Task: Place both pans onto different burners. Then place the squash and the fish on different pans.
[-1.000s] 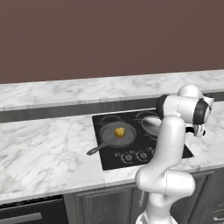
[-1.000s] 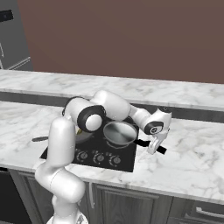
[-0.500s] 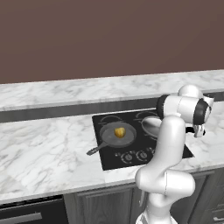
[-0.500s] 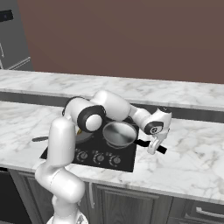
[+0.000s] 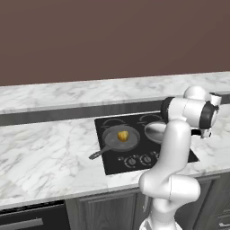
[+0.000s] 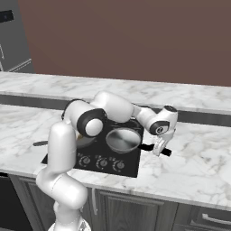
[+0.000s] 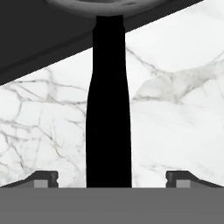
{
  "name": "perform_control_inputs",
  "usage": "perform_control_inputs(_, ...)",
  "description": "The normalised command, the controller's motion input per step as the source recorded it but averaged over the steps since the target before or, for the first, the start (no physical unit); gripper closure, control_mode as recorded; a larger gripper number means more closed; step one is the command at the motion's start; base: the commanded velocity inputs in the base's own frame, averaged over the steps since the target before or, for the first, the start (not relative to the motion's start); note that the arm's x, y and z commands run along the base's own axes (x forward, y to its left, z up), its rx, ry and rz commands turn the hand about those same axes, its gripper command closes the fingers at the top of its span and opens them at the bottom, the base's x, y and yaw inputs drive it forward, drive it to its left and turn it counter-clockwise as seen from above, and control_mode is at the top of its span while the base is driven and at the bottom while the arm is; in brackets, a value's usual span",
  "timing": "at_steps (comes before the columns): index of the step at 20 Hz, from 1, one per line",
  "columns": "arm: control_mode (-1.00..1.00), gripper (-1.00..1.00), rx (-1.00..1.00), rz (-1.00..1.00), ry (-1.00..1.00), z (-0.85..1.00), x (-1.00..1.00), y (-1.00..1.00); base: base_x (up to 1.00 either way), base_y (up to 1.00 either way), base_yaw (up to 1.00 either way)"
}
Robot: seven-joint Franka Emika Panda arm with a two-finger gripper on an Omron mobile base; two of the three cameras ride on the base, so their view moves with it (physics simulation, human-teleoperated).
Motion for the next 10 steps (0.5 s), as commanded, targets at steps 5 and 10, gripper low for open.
perform_control_inputs(5,-1.0,-1.0,0.0,0.0,0.0,0.6,-0.02,0.0,0.0,0.0,0.0)
perform_control_inputs(10,-1.0,-1.0,0.0,0.0,0.0,0.63,-0.01,0.0,0.0,0.0,0.0)
